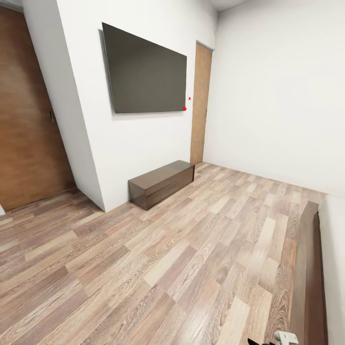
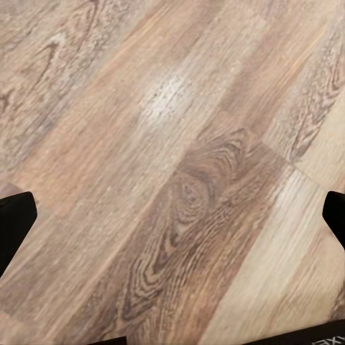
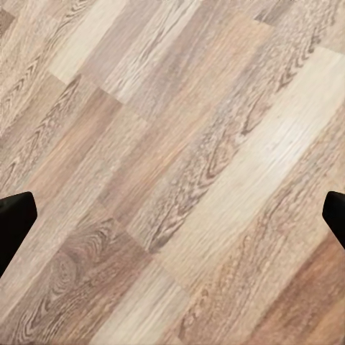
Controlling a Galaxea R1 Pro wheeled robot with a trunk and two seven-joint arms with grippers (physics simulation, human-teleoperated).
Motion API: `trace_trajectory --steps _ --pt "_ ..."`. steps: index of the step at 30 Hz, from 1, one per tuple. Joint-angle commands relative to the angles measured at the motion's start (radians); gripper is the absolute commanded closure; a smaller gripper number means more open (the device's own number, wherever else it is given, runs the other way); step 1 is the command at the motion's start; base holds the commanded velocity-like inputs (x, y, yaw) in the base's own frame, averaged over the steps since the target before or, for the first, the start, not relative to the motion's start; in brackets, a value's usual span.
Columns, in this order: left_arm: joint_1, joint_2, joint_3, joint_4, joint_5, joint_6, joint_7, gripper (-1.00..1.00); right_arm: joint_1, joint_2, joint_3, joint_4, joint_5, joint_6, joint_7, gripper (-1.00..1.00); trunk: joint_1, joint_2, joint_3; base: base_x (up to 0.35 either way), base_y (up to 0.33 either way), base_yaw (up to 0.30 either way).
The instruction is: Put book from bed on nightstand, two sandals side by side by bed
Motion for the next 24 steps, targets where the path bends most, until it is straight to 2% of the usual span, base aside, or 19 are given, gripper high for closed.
trace_trajectory --steps 1,6,11,22,24 --pt "-0.001 0.000 -0.004 0.001 0.008 -0.002 -0.004 -1.00 -0.001 0.000 0.008 0.004 -0.008 -0.006 0.005 -1.00 0.000 -0.001 -0.001 0.000 0.000 0.173" --pt "-0.001 0.000 -0.004 0.001 0.008 -0.002 -0.004 -1.00 -0.001 0.000 0.008 0.004 -0.008 -0.006 0.005 -1.00 0.000 -0.001 -0.001 0.000 0.000 0.249" --pt "-0.001 0.000 -0.004 0.001 0.008 -0.002 -0.004 -1.00 -0.001 0.000 0.008 0.004 -0.008 -0.006 0.005 -1.00 -0.019 0.034 0.015 0.000 0.000 0.242" --pt "-0.001 0.000 -0.004 0.001 0.008 -0.002 -0.004 -1.00 -0.001 0.000 0.008 0.004 -0.008 -0.006 0.006 -1.00 -0.061 0.111 0.049 0.000 0.000 0.026" --pt "-0.001 0.000 -0.004 0.001 0.008 -0.002 -0.004 -1.00 -0.001 0.000 0.008 0.004 -0.008 -0.006 0.006 -1.00 -0.061 0.111 0.049 0.000 0.000 0.001"
